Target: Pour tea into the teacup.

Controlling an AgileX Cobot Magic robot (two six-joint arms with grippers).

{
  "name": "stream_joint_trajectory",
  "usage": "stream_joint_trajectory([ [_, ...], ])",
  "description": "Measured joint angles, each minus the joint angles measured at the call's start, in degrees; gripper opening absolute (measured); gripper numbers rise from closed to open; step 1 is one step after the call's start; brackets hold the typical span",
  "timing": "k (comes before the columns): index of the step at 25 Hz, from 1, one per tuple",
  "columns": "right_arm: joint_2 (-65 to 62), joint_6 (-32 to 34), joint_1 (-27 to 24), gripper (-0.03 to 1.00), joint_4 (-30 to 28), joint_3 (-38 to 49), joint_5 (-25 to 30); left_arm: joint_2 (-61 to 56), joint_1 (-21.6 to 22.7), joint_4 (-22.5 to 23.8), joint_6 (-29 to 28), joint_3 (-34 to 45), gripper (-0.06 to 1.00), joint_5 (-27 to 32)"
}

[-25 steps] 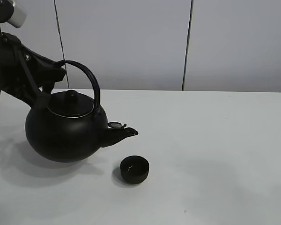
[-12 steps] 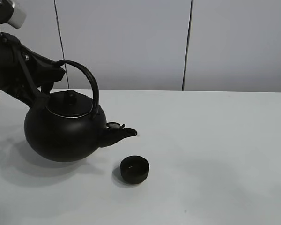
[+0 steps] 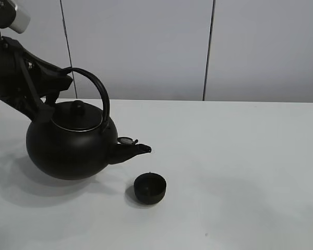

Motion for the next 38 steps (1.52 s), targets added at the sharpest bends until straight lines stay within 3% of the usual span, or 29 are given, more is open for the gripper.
stream_joint_trajectory([
  [32, 0.00, 0.00, 0.00, 0.51, 0.00, 0.00, -0.02, 0.00, 0.00, 0.05, 0.10, 0.00, 0.13, 0.06],
  [38, 0.00, 0.00, 0.00, 0.51, 0.00, 0.00, -0.02, 0.00, 0.00, -0.93, -4.34, 0.00, 0.13, -0.10],
])
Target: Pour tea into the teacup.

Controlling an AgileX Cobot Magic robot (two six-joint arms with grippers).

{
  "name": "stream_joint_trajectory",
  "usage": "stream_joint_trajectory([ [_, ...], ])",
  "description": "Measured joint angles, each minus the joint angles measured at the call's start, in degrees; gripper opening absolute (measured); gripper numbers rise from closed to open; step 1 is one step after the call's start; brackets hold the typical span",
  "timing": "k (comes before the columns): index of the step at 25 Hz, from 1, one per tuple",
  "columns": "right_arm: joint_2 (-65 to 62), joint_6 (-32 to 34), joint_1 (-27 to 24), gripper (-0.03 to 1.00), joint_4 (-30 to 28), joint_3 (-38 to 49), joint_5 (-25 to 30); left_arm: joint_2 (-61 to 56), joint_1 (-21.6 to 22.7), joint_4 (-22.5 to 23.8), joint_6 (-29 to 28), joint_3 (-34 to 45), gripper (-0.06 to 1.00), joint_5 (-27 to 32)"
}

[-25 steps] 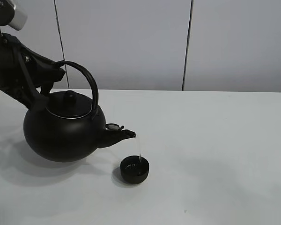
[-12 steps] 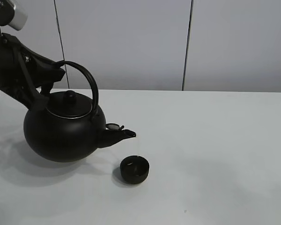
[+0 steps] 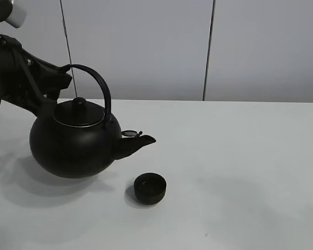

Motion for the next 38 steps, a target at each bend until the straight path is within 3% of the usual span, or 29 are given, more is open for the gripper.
stream_joint_trajectory([
  [11, 0.00, 0.00, 0.00, 0.51, 0.00, 0.00, 0.05, 0.00, 0.60, -0.18, -6.80, 0.11, 0.13, -3.64],
  [22, 0.00, 0.00, 0.00, 0.51, 0.00, 0.00, 0.05, 0.00, 8.59, -1.75, -12.15, 7.50, 0.13, -16.89],
  [31, 0.00, 0.00, 0.00, 0.51, 0.00, 0.00, 0.05, -0.19, 15.23, -2.16, -11.47, 16.42, 0.13, -24.24],
  [38, 0.00, 0.00, 0.00, 0.51, 0.00, 0.00, 0.02, -0.20, 16.08, -5.65, -2.23, 22.43, 0.13, -24.23],
])
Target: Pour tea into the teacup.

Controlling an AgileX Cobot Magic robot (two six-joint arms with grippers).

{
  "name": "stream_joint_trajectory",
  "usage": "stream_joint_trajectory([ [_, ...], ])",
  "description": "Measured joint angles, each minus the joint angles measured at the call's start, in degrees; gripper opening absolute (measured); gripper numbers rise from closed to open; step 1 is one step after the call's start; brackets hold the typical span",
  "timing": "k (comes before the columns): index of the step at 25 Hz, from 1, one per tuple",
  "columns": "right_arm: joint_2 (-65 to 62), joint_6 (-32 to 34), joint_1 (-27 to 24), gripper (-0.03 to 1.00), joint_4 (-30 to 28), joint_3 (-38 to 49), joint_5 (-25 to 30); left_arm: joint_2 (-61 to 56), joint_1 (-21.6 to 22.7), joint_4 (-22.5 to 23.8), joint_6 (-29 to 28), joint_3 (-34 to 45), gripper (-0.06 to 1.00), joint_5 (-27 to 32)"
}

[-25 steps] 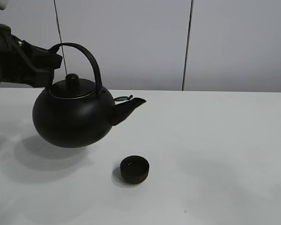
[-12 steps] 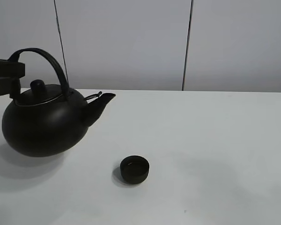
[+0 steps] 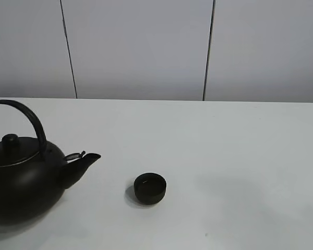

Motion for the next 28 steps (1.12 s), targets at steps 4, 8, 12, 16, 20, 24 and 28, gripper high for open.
stream_joint_trajectory([
  [4, 0.00, 0.00, 0.00, 0.51, 0.00, 0.00, 0.00, -0.11, 0.00, -2.05, 3.25, 1.64, 0.13, 0.05],
  [8, 0.00, 0.00, 0.00, 0.51, 0.00, 0.00, 0.00, -0.11, 0.21, -3.68, 4.65, 1.96, 0.13, -0.05],
  [12, 0.00, 0.00, 0.00, 0.51, 0.00, 0.00, 0.00, -0.11, 0.33, -4.73, 4.85, 2.02, 0.13, -0.05],
  [16, 0.00, 0.00, 0.00, 0.51, 0.00, 0.00, 0.00, 0.09, 0.33, -5.43, 4.85, 2.02, 0.13, -0.10],
  [20, 0.00, 0.00, 0.00, 0.51, 0.00, 0.00, 0.00, 3.60, 0.33, -6.03, 4.85, 2.02, 0.13, -2.76],
  [24, 0.00, 0.00, 0.00, 0.51, 0.00, 0.00, 0.00, 5.92, 0.39, -5.79, 4.85, 1.86, 0.13, -5.71],
  [28, 0.00, 0.00, 0.00, 0.51, 0.00, 0.00, 0.00, 5.96, 0.39, -5.23, 4.92, 1.79, 0.13, -5.71],
])
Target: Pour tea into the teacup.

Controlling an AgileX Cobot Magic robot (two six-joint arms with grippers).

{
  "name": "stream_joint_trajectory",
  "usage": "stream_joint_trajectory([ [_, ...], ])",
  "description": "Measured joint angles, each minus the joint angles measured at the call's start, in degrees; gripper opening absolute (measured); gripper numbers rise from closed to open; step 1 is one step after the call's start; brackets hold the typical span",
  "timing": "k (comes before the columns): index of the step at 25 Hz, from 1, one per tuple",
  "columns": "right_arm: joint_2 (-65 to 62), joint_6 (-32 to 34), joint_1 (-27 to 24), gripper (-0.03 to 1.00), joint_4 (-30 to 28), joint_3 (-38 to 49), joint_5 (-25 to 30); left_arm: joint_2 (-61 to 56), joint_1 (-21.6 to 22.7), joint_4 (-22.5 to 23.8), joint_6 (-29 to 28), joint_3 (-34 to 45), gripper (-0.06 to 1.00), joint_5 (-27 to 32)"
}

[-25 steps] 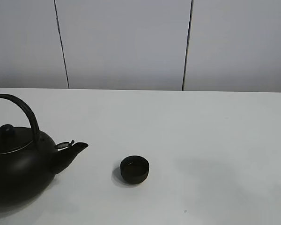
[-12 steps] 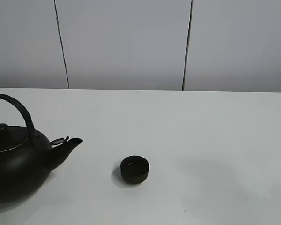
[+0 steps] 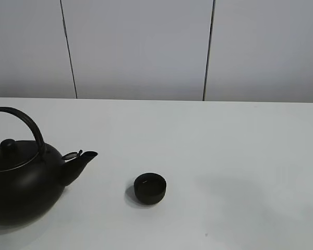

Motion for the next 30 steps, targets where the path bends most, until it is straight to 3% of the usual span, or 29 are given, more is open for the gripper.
stream_joint_trajectory([
  [7, 0.00, 0.00, 0.00, 0.51, 0.00, 0.00, 0.00, 0.00, 0.00, 0.77, -3.41, 0.00, 0.14, 0.10],
  [14, 0.00, 0.00, 0.00, 0.51, 0.00, 0.00, 0.00, 0.00, 0.00, 2.37, -6.34, 0.03, 0.28, -0.73],
  [26, 0.00, 0.00, 0.00, 0.51, 0.00, 0.00, 0.00, -0.05, 0.00, 1.25, -6.56, 5.22, 0.31, -2.14],
  [30, 0.00, 0.00, 0.00, 0.51, 0.00, 0.00, -0.03, -0.05, 0.00, -2.37, -6.70, 6.98, 0.31, -2.31],
])
